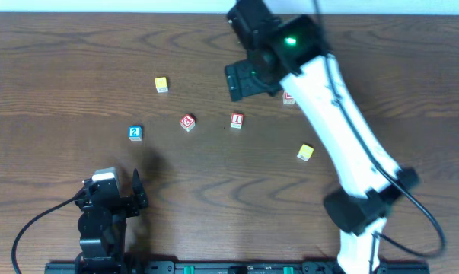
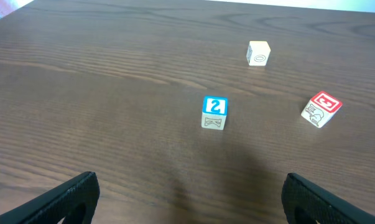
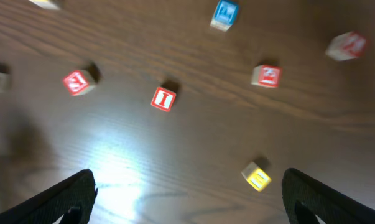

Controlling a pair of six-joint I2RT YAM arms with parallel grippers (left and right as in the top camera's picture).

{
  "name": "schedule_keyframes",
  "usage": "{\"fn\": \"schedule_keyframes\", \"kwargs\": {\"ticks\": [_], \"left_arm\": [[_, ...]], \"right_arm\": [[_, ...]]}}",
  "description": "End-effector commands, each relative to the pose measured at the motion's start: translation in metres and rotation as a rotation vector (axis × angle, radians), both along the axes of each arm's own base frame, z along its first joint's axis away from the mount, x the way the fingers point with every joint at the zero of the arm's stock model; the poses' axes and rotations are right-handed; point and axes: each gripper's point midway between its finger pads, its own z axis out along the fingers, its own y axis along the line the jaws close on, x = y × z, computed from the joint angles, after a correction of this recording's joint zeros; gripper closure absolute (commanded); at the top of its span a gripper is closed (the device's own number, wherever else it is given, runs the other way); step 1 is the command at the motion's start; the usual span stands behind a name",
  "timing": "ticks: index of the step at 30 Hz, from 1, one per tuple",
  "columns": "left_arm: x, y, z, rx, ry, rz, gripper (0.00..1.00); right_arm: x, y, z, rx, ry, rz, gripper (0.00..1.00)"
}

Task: Spell out Ai2
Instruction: 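Raise the right gripper and move it back toward the right side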

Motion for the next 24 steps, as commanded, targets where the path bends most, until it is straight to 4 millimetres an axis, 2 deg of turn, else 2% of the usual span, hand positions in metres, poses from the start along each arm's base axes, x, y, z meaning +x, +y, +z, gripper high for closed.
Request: {"fn": "schedule_keyframes", "kwargs": {"ticks": [1, 6, 11, 13, 16, 18, 21, 24], "left_arm": [[-0.001, 0.003, -0.007, 0.014, 0.014, 0.015, 0.05], [-0.001, 0.003, -0.007, 0.014, 0.013, 0.015, 0.05], [0.000, 0.003, -0.005, 0.003, 0.004, 0.014, 0.05], [0.003, -0.012, -0.003, -0.124, -0.020, -0.021, 0.05], [0.003, -0.045, -0.001, -0.470, -0.017, -0.085, 0.05], [-0.001, -0.061, -0.003, -0.622, 0.021, -0.112, 0.05], [0.002, -0.056, 0.002, -0.617, -0.008, -0.087, 0.05], [0.004, -0.062, 0.013, -0.633, -0.042, -0.130, 0.05]], "right_arm": [[-0.015, -0.013, 0.037, 0.004, -0.078, 0.019, 0.05], [-0.038, -0.026, 0.046, -0.007, -0.060, 0.023, 0.06], [-0.061, -0.033, 0.035, -0.026, -0.031, 0.043, 0.07], [-0.072, -0.037, 0.028, -0.027, -0.028, 0.053, 0.06], [-0.093, -0.045, 0.021, -0.011, -0.052, 0.067, 0.05], [-0.107, -0.055, 0.017, 0.005, -0.076, 0.068, 0.04], [-0.129, -0.068, 0.009, 0.040, -0.104, 0.073, 0.01], [-0.148, -0.076, 0.000, 0.084, -0.121, 0.085, 0.01]]}}
